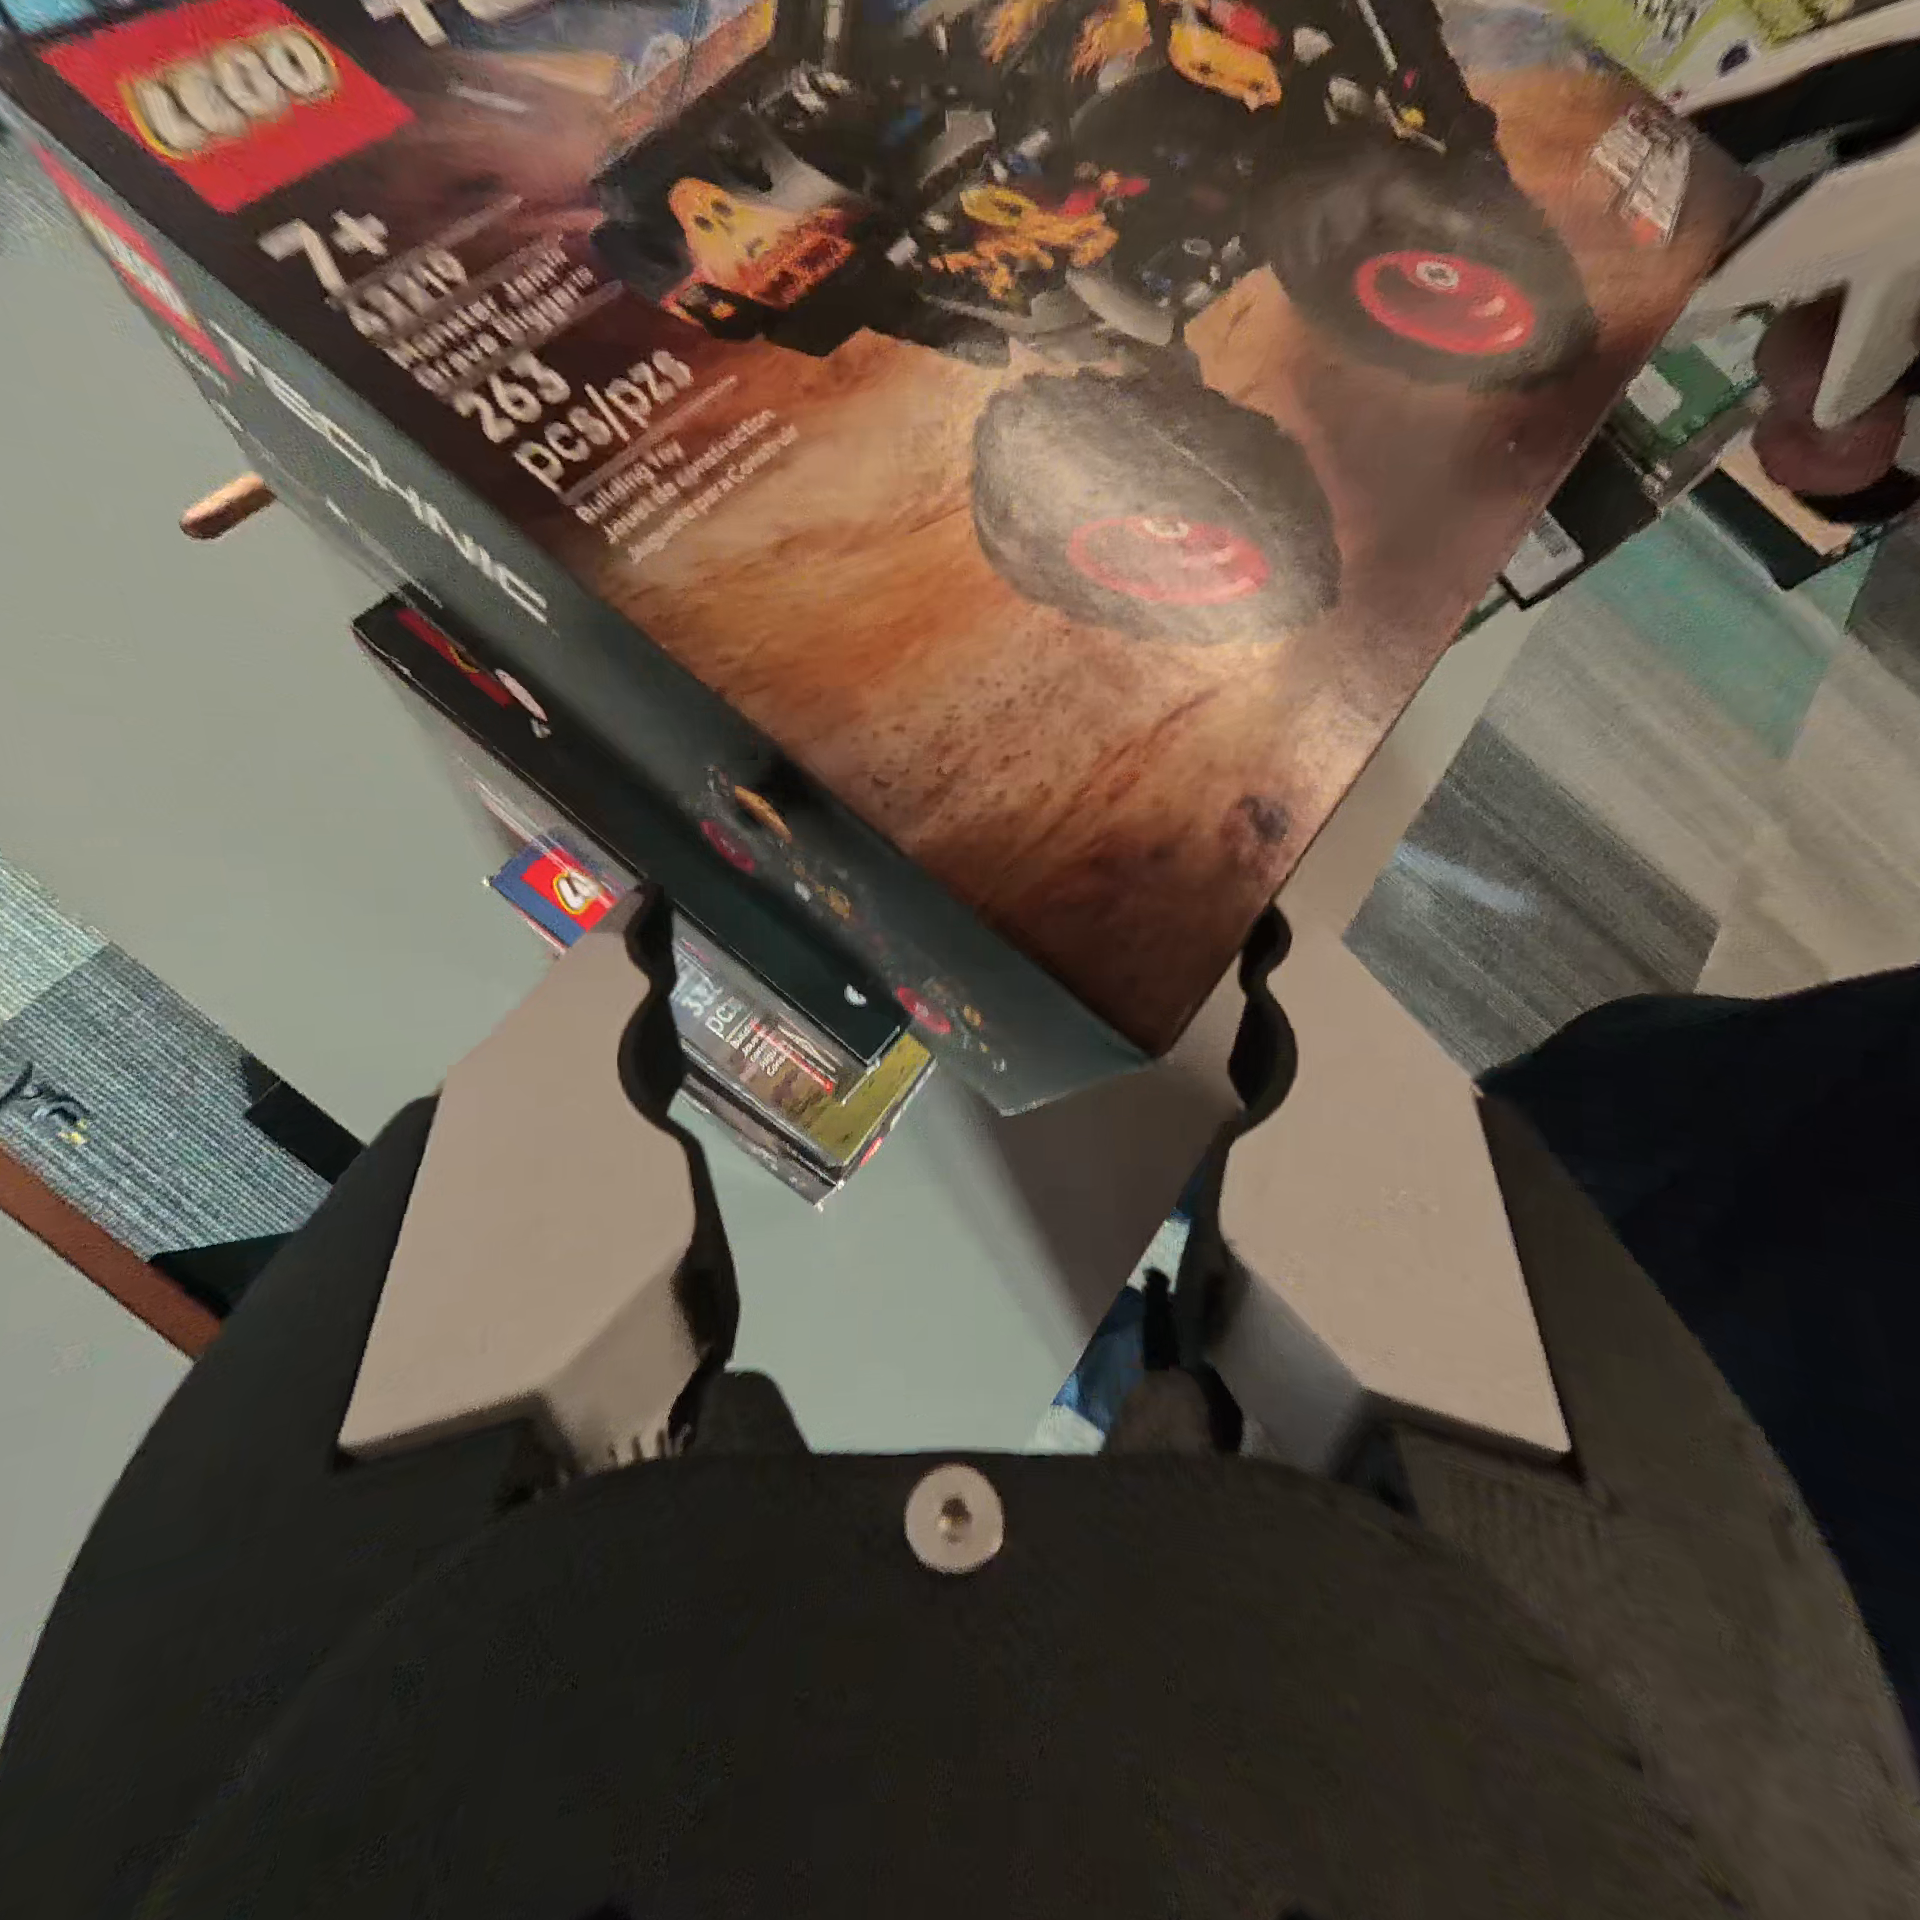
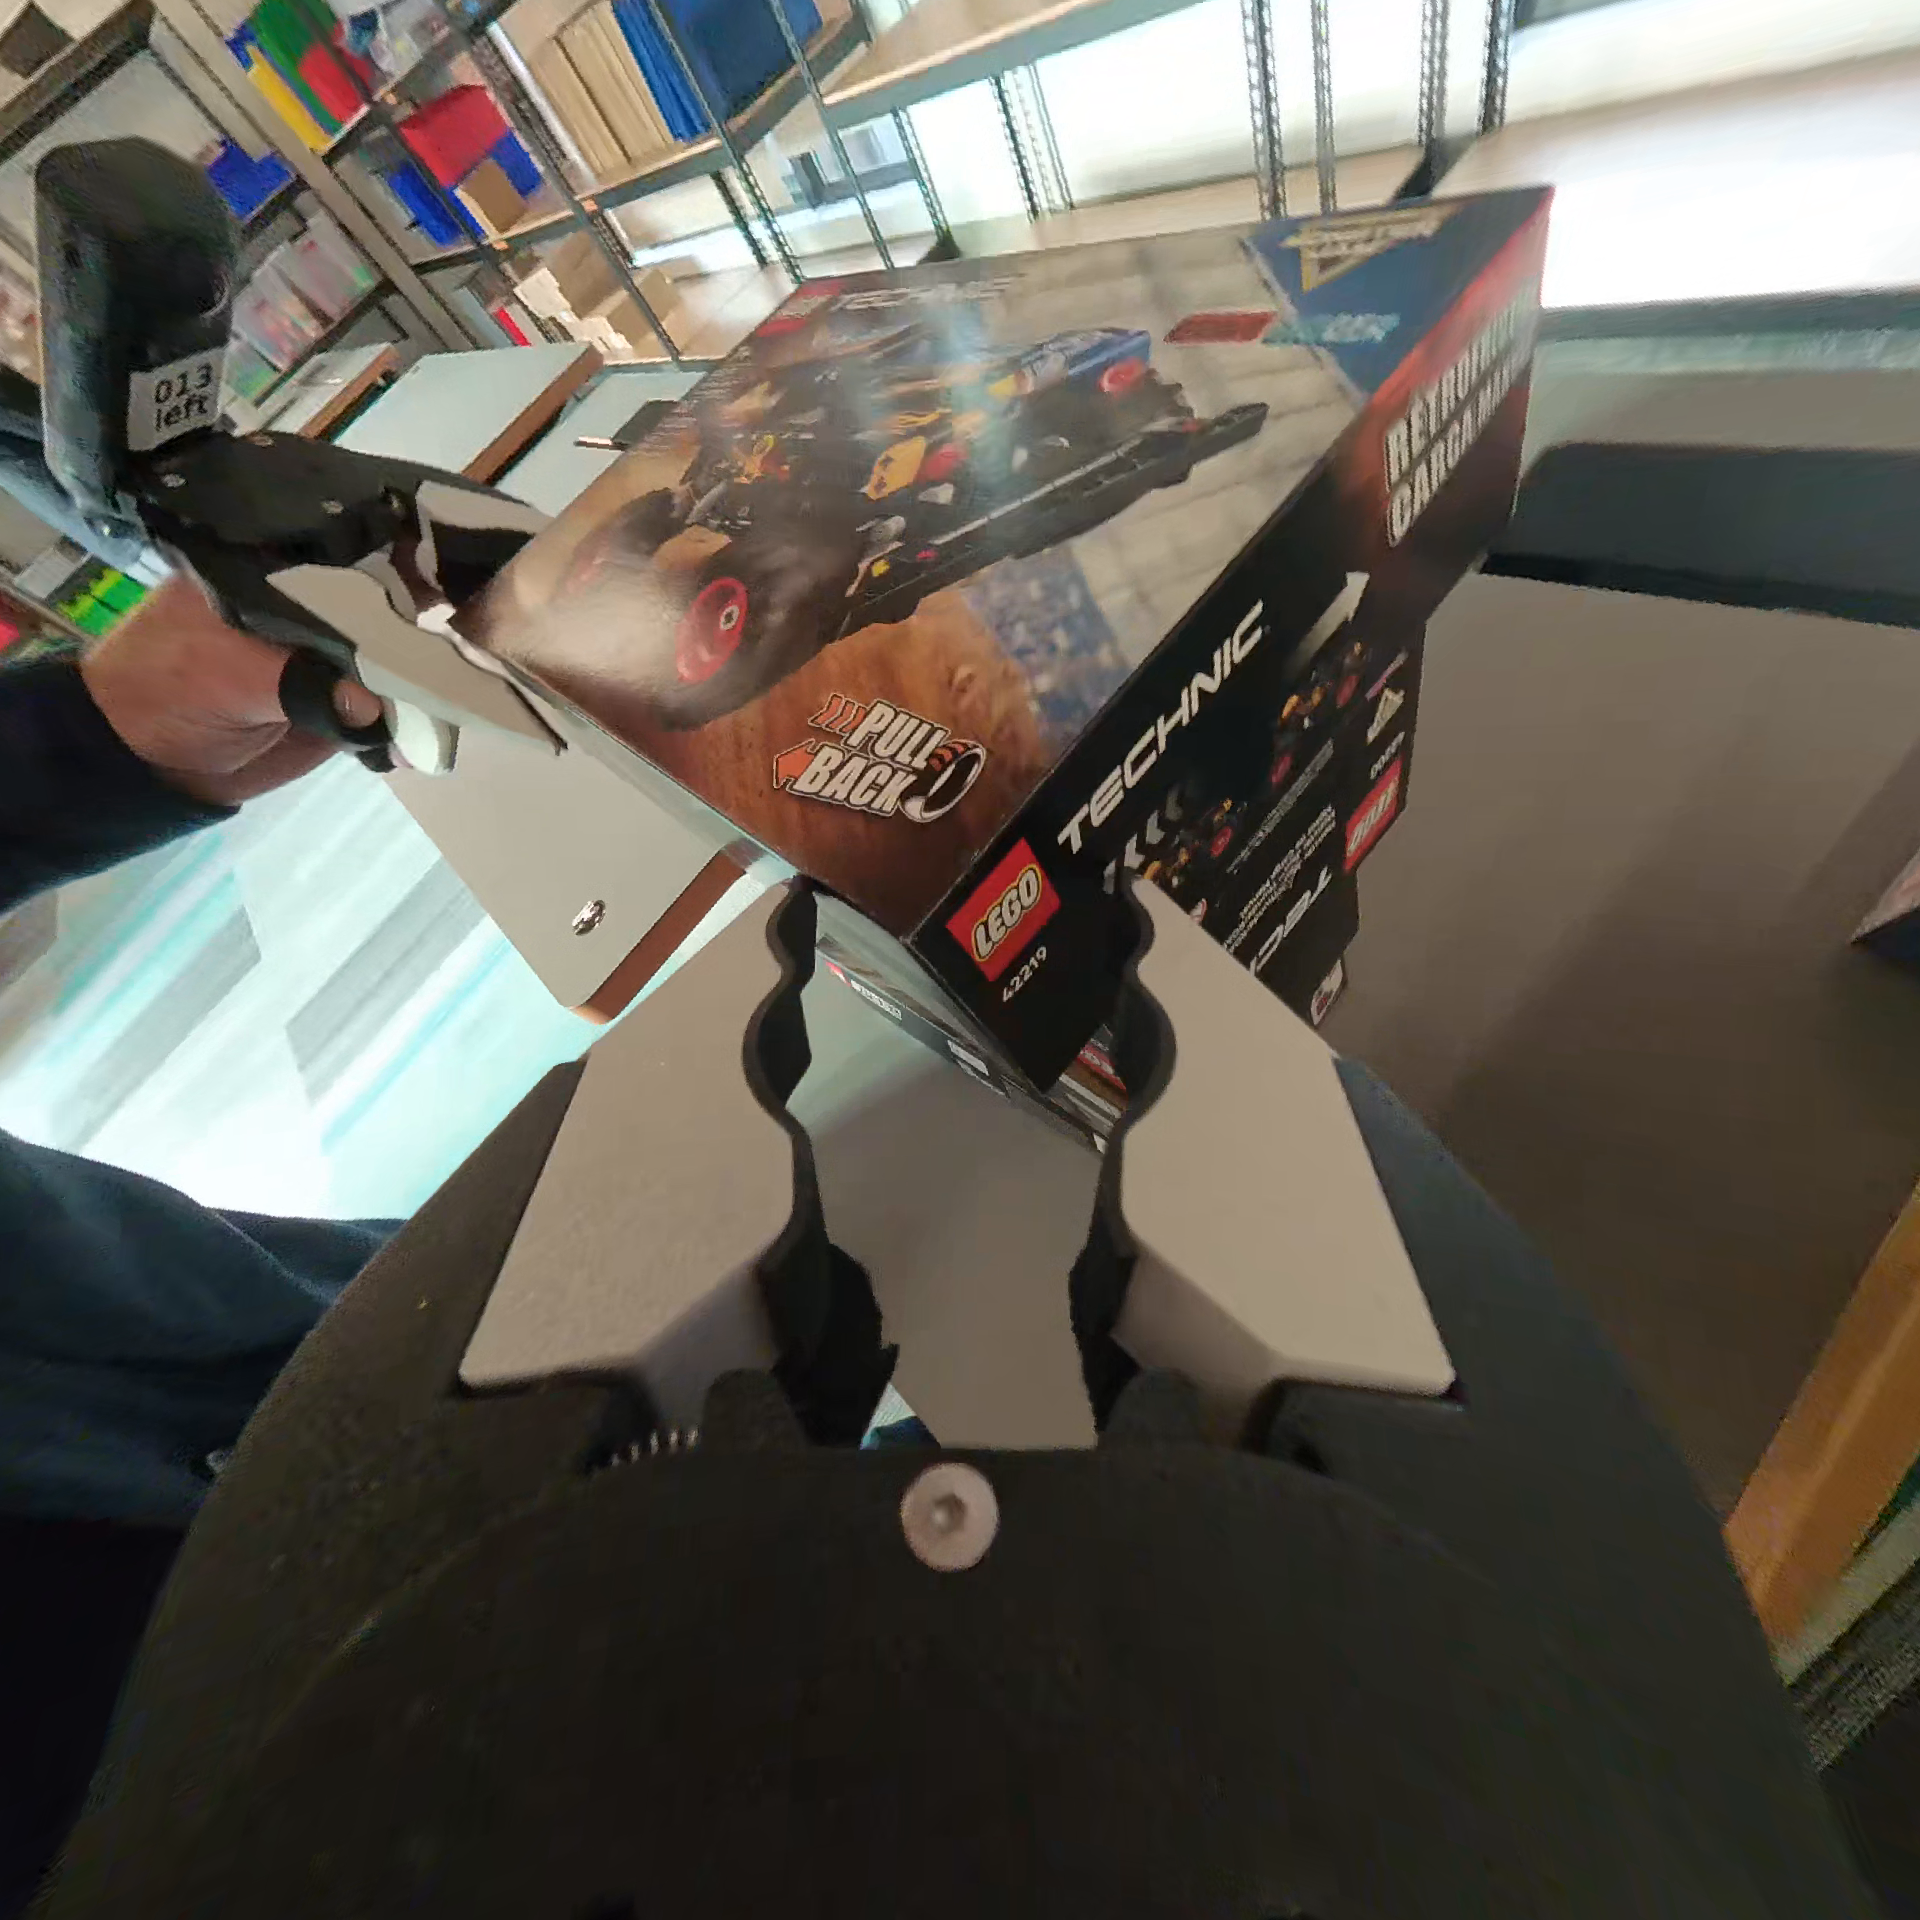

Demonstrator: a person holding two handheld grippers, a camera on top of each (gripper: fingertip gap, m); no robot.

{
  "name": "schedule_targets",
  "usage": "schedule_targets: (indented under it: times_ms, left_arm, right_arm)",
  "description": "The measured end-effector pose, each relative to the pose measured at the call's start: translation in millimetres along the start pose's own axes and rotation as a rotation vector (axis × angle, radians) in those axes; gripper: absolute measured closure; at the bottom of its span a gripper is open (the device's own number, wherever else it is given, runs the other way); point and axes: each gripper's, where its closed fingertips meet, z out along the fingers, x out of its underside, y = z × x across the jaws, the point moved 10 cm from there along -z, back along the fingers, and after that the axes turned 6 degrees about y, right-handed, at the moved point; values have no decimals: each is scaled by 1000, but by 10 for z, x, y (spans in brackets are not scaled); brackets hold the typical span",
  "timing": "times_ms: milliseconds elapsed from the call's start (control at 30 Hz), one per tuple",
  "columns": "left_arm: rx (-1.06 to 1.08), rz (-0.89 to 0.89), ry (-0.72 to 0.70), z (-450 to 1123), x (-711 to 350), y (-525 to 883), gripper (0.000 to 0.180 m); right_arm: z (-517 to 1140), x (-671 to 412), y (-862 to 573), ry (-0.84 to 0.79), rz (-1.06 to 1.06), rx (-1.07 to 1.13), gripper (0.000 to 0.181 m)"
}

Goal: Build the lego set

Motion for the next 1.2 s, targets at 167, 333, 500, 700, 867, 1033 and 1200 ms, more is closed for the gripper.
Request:
schedule_targets:
  times_ms: [167,333,500,700,867,1033,1200]
  left_arm:
    - [4,1,30,60,-41,-36,85]
    - [38,-61,-222,-322,-184,-41,71]
    - [13,-12,-316,-724,-600,-234,61]
    - [143,198,-423,-428,-1793,-952,75]
    - [349,225,-379,523,-2528,-1624,58]
    - [437,224,-188,1640,-2792,-2184,57]
    - [485,105,-71,2390,-2881,-2375,52]
  right_arm:
    - [8,-39,-28,-17,6,4,129]
    - [-313,-286,37,-49,-68,30,126]
    - [-1271,-742,81,-245,-207,226,119]
    - [-2736,-812,-756,-351,-124,602,86]
    - [-3514,-573,-1501,-305,-14,707,71]
    - [-3505,-133,-2144,-269,153,458,75]
    - [-3271,37,-2320,-212,132,407,83]
